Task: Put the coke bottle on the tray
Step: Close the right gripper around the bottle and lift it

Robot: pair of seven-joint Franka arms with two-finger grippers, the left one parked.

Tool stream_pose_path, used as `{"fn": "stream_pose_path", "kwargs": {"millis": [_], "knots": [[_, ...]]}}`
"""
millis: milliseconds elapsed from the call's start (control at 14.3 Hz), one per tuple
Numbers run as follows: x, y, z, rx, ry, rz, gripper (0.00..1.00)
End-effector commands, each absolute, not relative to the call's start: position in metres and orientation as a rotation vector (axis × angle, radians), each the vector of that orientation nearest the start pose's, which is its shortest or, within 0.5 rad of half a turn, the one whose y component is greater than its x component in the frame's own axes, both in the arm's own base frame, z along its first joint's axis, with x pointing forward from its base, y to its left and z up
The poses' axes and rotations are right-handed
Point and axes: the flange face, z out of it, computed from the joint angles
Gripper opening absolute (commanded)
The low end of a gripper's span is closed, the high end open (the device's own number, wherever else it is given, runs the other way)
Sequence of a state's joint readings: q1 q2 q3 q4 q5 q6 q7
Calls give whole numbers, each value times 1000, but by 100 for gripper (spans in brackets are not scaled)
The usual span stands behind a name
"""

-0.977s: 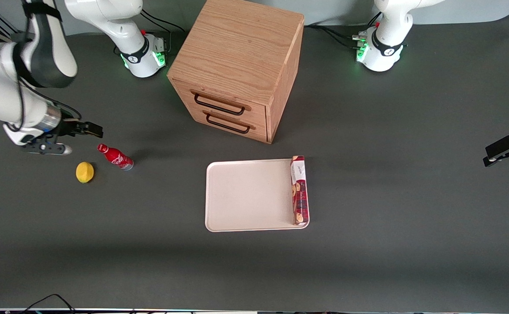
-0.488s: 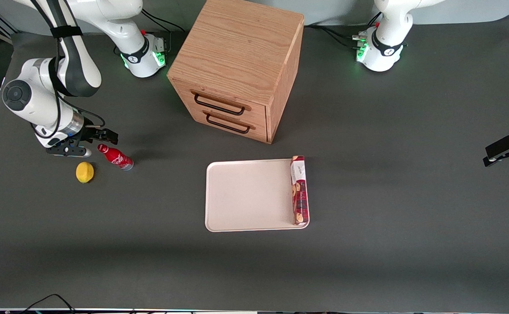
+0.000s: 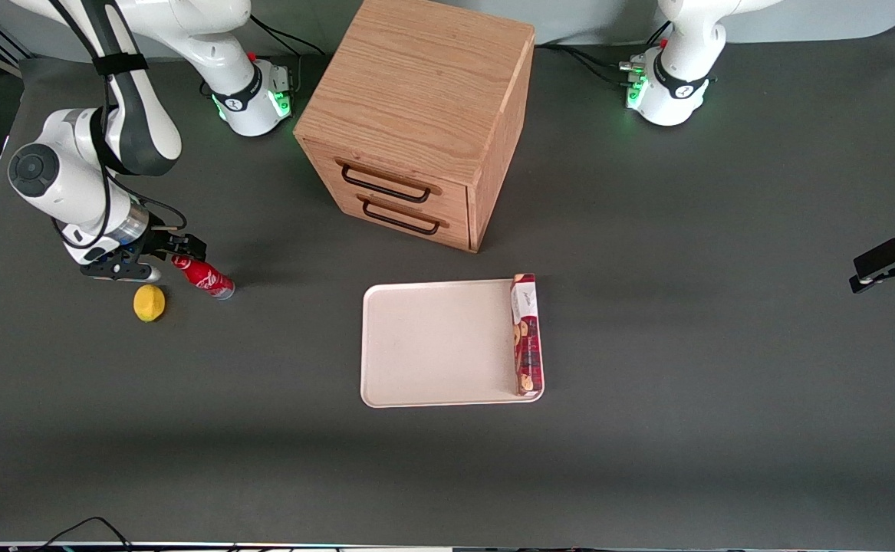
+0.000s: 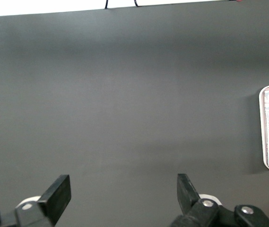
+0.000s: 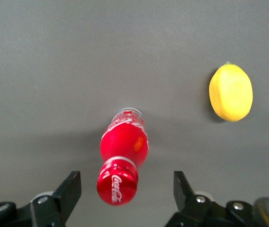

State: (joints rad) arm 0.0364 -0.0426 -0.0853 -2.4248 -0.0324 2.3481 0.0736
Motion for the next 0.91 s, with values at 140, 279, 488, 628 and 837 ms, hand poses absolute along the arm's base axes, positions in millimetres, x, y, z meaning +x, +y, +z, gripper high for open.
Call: {"fn": "stream_pose_path", "kwargs": {"millis": [140,279,488,628,837], "knots": [[481,-23,321,-3170,134,26,17],[481,-23,320,-3170,138,29,0],[490,-20,334,-3171,133,4,0],[507,-20,371,-3175,128,43,0],[536,-20,470,-3182,96,134,0]]}}
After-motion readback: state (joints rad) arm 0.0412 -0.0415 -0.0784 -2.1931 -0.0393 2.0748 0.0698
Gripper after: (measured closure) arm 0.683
